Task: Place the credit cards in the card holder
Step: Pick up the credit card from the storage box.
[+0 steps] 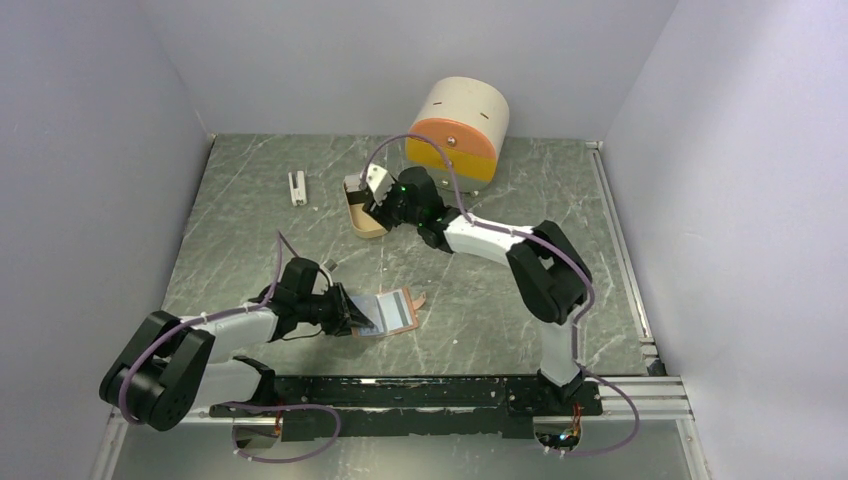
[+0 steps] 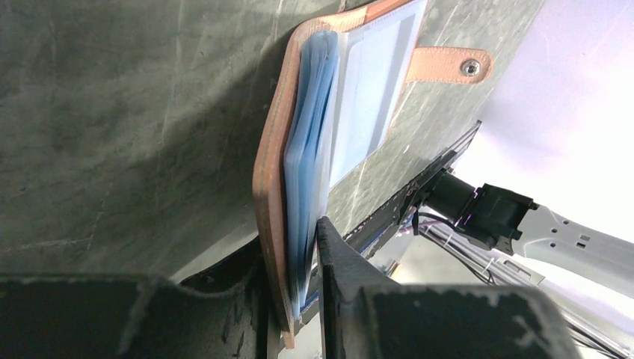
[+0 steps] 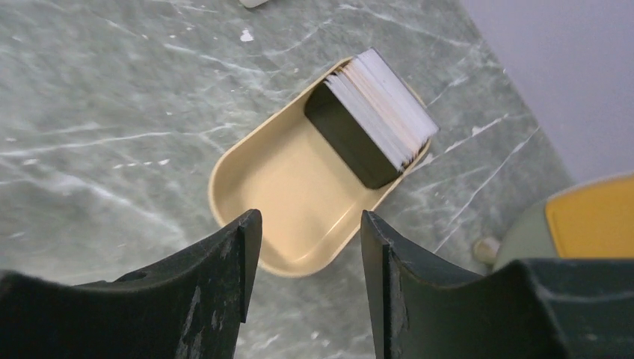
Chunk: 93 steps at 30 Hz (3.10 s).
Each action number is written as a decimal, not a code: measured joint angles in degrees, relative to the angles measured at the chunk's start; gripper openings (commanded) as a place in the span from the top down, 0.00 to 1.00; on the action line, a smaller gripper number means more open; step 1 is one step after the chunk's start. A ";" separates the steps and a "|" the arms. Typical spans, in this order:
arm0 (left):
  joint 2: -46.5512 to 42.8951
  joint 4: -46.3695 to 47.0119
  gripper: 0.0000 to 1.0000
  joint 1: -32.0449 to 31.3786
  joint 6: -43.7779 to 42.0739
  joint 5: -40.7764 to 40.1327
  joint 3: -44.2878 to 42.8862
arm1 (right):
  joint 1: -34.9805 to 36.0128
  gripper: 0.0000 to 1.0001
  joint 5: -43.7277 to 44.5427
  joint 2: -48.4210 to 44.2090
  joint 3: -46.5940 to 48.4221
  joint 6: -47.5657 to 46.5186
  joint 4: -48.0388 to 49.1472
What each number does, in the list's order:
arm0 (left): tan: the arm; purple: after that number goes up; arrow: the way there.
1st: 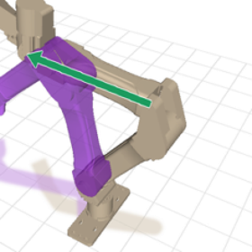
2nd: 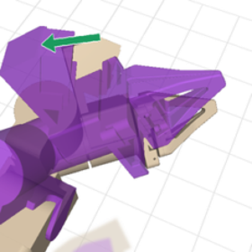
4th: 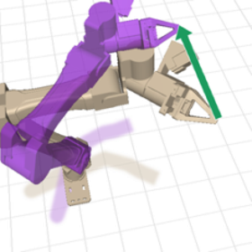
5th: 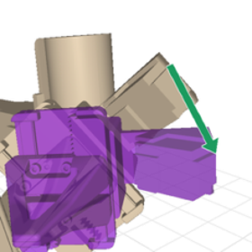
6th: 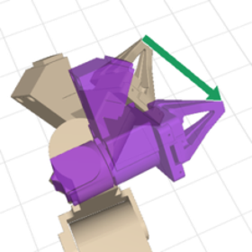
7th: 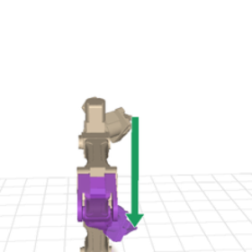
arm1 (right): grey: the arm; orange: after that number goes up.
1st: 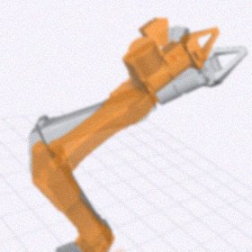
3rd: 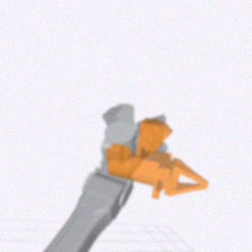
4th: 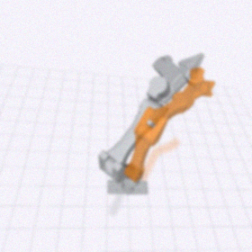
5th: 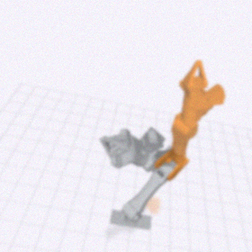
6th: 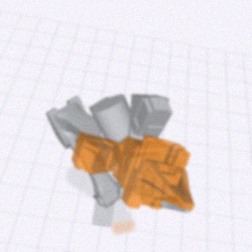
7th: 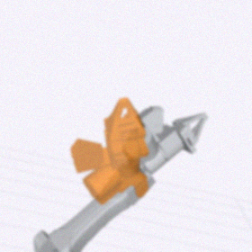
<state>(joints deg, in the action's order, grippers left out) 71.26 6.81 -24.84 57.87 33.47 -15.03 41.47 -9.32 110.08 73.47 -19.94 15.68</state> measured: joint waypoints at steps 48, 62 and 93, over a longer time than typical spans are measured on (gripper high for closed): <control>3.61 3.76 0.75 0.00 -0.02 3.50 1.62 | -2.38 0.48 -2.78 29.18 30.14 -40.92 -5.18; 4.74 5.07 0.75 0.00 0.00 4.17 1.62 | -2.47 0.61 -2.91 29.03 29.53 -41.00 -3.93; 3.87 5.29 0.74 0.00 0.02 4.26 1.70 | -2.84 0.95 -6.38 17.79 12.48 -42.58 -0.66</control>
<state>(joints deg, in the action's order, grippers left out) 75.13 12.10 -24.84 57.89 37.74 -13.32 38.63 -15.70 127.87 85.95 -62.52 15.03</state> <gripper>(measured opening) 0.257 0.033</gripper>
